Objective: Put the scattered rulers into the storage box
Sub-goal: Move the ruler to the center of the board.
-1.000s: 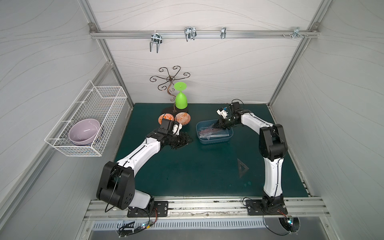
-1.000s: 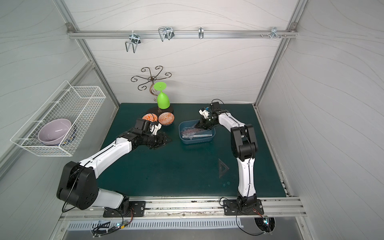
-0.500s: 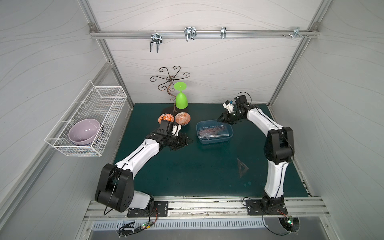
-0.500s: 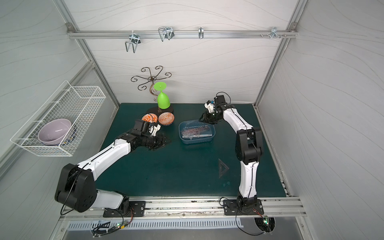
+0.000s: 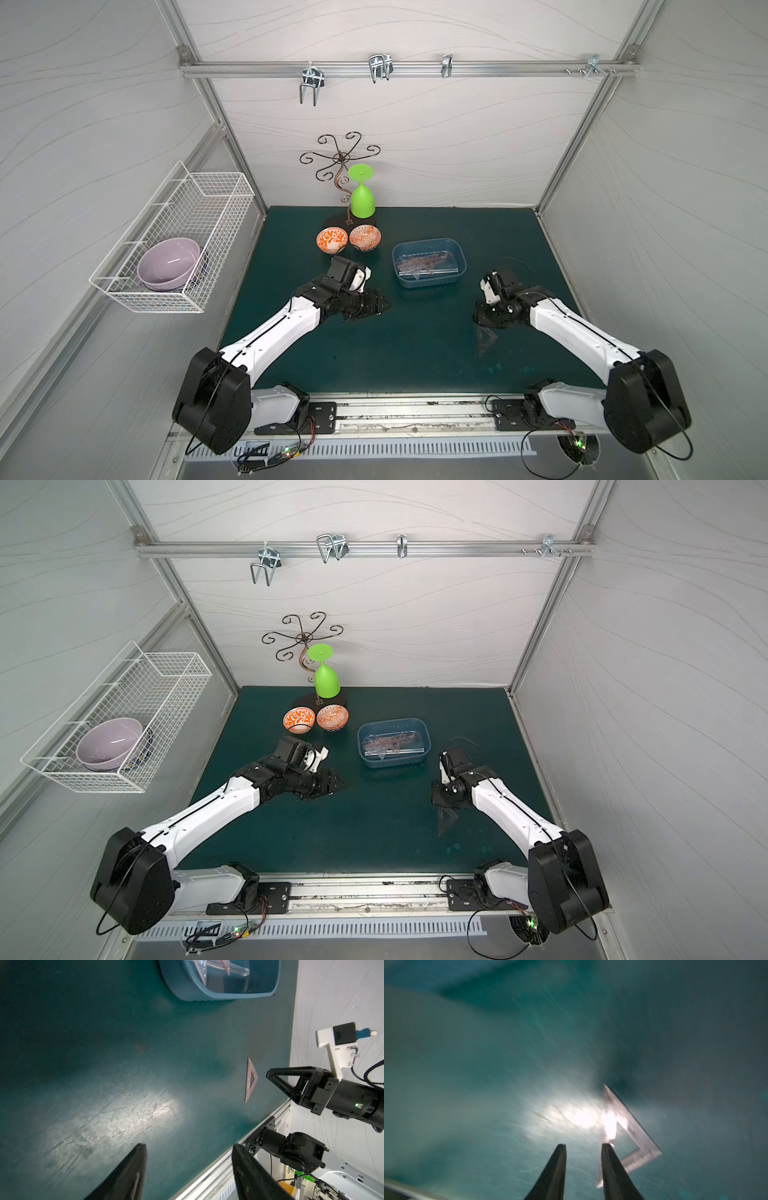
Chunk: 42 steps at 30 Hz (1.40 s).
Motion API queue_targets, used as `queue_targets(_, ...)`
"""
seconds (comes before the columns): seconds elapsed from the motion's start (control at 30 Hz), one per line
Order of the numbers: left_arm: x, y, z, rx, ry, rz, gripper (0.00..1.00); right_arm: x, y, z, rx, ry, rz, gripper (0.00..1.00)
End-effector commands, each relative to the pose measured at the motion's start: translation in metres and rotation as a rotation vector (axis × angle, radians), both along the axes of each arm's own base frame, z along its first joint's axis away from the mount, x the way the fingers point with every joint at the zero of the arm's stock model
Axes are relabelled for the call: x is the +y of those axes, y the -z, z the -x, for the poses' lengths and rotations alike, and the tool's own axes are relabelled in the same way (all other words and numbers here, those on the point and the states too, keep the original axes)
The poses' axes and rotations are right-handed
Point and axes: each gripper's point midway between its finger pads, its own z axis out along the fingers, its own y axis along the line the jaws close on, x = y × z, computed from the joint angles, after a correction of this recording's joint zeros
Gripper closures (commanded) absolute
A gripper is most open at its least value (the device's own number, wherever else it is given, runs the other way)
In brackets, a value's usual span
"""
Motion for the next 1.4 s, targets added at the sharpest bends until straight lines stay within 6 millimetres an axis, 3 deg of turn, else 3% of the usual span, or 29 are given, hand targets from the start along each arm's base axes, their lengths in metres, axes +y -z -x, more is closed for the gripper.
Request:
queue_targets(0.0, 0.004, -0.003, 0.001, -0.034, 0.002, -0.018, 0.3, -0.001, 0.001, -0.002, -0.039, 0.047, -0.004, 0.67)
queue_targets(0.37, 0.003, 0.002, 0.002, -0.018, 0.008, -0.017, 0.3, -0.007, 0.029, 0.006, 0.02, 0.074, 0.034, 0.68)
queue_targets(0.83, 0.003, 0.003, 0.004, -0.009, 0.008, -0.013, 0.3, -0.007, 0.046, 0.005, 0.088, 0.109, 0.055, 0.65)
queue_targets(1.0, 0.005, 0.002, 0.003, -0.011, 0.002, -0.008, 0.3, 0.004, 0.049, 0.005, 0.096, 0.087, 0.037, 0.66)
queue_targets(1.37, 0.01, 0.001, -0.001, -0.009, -0.02, 0.01, 0.3, 0.051, 0.058, 0.015, 0.087, -0.071, 0.055, 0.69)
